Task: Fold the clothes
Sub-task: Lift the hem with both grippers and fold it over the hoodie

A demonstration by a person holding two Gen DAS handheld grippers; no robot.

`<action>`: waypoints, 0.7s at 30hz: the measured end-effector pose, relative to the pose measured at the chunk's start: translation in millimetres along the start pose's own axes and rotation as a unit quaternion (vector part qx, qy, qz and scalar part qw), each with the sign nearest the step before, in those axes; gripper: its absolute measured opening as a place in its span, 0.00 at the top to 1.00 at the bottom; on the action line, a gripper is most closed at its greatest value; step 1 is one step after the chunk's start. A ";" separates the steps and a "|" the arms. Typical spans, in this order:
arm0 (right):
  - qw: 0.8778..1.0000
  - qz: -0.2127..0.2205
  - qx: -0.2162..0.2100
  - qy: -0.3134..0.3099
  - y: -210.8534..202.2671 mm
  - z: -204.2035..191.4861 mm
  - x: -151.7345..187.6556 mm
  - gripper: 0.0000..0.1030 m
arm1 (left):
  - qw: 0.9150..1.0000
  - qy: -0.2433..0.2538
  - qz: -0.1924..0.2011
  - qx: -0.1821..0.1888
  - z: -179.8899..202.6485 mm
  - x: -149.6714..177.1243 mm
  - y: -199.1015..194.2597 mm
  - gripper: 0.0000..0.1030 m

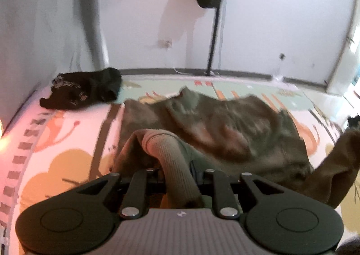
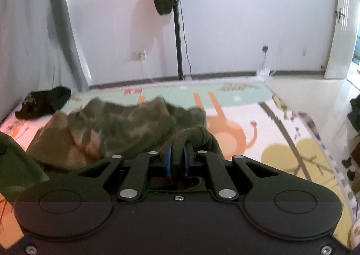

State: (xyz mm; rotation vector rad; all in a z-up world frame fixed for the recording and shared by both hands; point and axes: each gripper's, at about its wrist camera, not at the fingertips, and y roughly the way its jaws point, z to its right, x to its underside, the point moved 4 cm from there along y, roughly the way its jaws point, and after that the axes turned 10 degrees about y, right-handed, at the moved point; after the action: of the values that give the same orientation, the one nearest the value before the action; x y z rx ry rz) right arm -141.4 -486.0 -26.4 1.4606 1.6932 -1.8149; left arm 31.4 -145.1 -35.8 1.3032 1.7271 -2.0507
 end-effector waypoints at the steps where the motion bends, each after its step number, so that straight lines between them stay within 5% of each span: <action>1: 1.000 0.003 0.000 0.001 3.8 -1.7 -7.2 0.91 | 1.000 -0.006 0.000 -0.002 -5.1 -8.2 2.7 0.80; 15: 0.999 0.043 0.001 0.022 101.5 -31.4 -107.7 0.92 | 0.996 -0.058 0.038 -0.061 -62.1 -109.1 55.9 0.86; 21: 1.000 0.026 0.010 0.005 161.2 -38.8 -120.4 0.92 | 0.997 -0.059 -0.015 -0.047 -62.0 -109.5 102.5 0.85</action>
State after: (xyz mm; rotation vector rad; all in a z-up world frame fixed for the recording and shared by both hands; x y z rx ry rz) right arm 53.3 -549.8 -21.6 1.5103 1.6299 -1.8049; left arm 192.1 -167.6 -31.4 1.1111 1.7785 -1.9925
